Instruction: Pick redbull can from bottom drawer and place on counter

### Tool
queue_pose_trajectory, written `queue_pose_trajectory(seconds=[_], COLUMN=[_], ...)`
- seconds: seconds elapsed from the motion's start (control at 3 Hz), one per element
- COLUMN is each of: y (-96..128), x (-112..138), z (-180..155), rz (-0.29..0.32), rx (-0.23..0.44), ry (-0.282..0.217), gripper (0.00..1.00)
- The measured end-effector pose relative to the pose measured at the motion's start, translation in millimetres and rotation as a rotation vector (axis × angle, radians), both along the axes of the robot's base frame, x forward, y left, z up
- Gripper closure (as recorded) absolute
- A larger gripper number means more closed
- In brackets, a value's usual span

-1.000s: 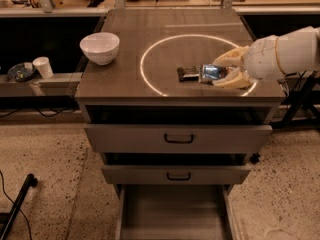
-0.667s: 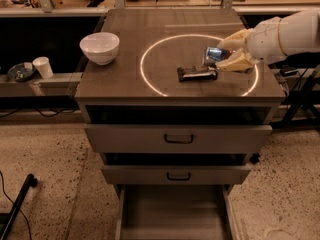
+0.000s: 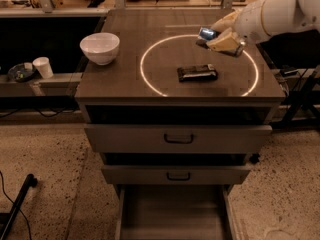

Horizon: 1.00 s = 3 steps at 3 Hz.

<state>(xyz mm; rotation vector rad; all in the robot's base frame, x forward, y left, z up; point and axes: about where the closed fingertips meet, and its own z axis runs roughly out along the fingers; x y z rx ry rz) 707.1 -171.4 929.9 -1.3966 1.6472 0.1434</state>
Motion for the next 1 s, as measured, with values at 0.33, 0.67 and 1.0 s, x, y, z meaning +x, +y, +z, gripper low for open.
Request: queue_pose_trajectory(seconds=[0.33, 0.67, 1.0], y=[16.3, 39.2, 69.6], x=[27.4, 58.6, 87.3], z=[2.7, 3.3, -10.7], rz=[-0.048, -0.107, -0.128], rx=[0.04, 0.072, 0.046], ry=[0.026, 0.031, 0.068], gripper=[1.0, 1.0, 0.97])
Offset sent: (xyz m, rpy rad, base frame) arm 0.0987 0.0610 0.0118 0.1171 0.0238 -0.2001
